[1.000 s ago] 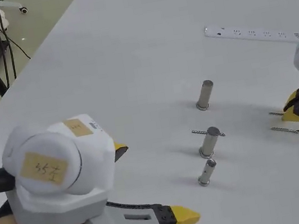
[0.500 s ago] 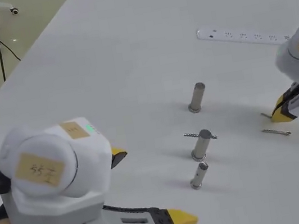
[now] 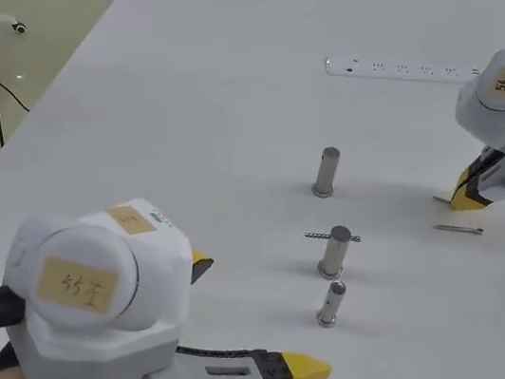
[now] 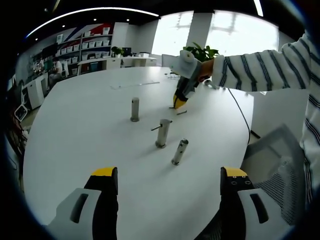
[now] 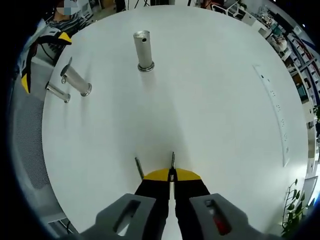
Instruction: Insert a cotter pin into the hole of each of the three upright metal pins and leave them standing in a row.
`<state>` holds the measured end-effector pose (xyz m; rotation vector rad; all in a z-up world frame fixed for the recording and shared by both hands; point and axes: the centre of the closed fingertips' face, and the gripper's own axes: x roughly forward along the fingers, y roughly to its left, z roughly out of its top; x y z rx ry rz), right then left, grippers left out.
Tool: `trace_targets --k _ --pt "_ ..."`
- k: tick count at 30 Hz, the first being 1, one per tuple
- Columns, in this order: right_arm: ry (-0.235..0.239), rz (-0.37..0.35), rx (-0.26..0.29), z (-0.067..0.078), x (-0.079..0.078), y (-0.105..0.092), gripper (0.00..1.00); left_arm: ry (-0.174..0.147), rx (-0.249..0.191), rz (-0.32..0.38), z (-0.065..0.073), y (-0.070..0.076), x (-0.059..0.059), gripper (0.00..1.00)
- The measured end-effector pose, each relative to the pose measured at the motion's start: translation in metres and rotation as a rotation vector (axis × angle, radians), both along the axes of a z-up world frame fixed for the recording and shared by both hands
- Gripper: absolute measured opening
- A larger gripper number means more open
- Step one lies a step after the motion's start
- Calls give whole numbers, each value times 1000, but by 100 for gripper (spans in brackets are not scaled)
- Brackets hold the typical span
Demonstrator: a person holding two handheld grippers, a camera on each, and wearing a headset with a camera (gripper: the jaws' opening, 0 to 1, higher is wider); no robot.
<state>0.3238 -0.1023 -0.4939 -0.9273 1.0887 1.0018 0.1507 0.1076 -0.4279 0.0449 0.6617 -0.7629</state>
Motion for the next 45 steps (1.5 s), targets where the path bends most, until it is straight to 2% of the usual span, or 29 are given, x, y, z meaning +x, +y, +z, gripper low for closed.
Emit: trace_targets --k 3,5,10,12,13,15,20,26,29,31,33,35,41,43,45 --pt "-23 9 -26 0 -1 1 0 -2 -2 -1 1 -1 0 82" --pt "-39 40 -48 0 -2 1 0 -2 -1 -3 1 -2 -1 82" --pt "-36 -12 -4 1 -1 -1 0 -1 -5 -7 3 -3 -6 82" --pt "-16 -18 -11 1 -4 -3 0 -11 -10 -7 5 -4 -7 82" --pt "-22 -3 -19 2 -4 -4 0 -13 -14 -7 6 -4 -7 82" --pt "-36 4 -19 6 -5 -4 0 -9 -20 -5 7 -5 -8 81" --pt "-98 26 15 27 -4 2 0 -20 -16 -13 9 -5 -10 80" --pt "-145 51 55 47 -13 7 0 -28 13 -39 10 -6 -12 77" --pt "-187 56 81 61 -18 11 0 -34 19 -48 11 -7 -11 74" --pt "-208 47 108 68 -23 15 0 -17 -5 -45 13 -11 -12 74" --pt "-237 65 127 75 -33 20 0 -23 -17 -45 15 -13 -11 73" --pt "-260 69 138 78 -39 24 0 -26 -17 -44 17 -14 -11 73" --pt "-318 96 192 92 -63 42 0 -28 -62 -32 28 -17 -7 69" --pt "-336 111 214 96 -70 49 0 -46 -80 -28 33 -17 -4 68" --pt "-352 120 224 100 -75 54 0 -46 -91 -25 35 -18 -2 68"
